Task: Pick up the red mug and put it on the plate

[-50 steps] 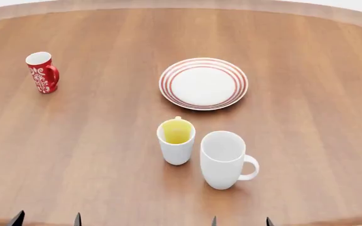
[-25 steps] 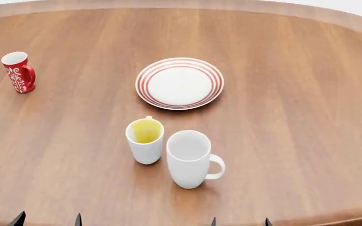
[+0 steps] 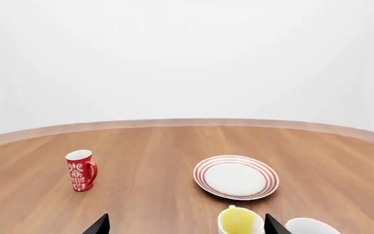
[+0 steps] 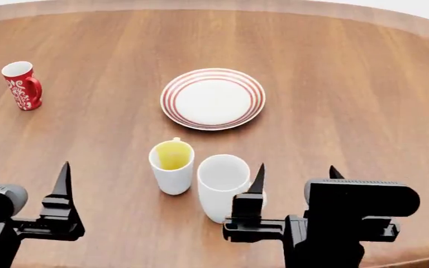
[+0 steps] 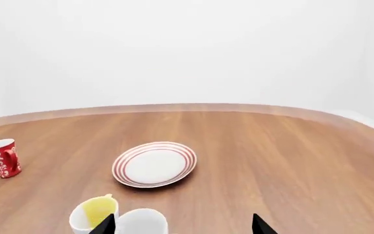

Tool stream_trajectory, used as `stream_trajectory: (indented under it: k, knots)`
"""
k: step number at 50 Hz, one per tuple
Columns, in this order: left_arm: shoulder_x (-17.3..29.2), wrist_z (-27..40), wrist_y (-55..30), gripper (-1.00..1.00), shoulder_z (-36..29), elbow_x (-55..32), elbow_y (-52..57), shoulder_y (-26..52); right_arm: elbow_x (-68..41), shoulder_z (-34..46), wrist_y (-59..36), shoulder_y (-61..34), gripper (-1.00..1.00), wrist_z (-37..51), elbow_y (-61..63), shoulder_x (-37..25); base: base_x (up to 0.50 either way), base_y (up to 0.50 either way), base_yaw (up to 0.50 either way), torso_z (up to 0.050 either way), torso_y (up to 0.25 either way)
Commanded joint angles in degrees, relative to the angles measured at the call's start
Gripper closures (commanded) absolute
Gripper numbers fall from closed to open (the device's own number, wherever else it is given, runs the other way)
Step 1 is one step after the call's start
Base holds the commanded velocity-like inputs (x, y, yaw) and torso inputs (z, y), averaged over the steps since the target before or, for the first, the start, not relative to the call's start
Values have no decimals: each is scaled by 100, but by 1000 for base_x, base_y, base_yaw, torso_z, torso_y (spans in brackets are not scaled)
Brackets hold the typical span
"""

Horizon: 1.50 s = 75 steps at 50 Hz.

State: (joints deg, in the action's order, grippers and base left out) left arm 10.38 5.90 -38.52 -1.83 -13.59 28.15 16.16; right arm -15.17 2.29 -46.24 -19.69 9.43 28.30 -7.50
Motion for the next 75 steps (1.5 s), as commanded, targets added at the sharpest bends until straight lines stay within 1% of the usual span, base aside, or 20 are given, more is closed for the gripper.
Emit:
stream_trajectory:
  k: [1, 6, 22, 75]
  knots:
    - [202, 39, -1013, -100, 100, -276, 656, 598, -340, -85, -1328, -782, -100, 200, 743, -71, 0, 0, 0, 0, 0]
    - [214, 46, -975, -100, 111, -287, 617, 592, -456, -181, -1360, -808, -100, 162, 781, -65, 0, 0, 0, 0, 0]
    - [283, 133, -970, -100, 109, -286, 641, 594, -561, -174, -1497, -869, -100, 242, 859, -109, 500, 0, 0, 0, 0]
    - [384, 222, -879, -100, 89, -486, 518, 580, -780, 1, -1310, -790, -100, 321, 746, -250, 500, 0, 0, 0, 1]
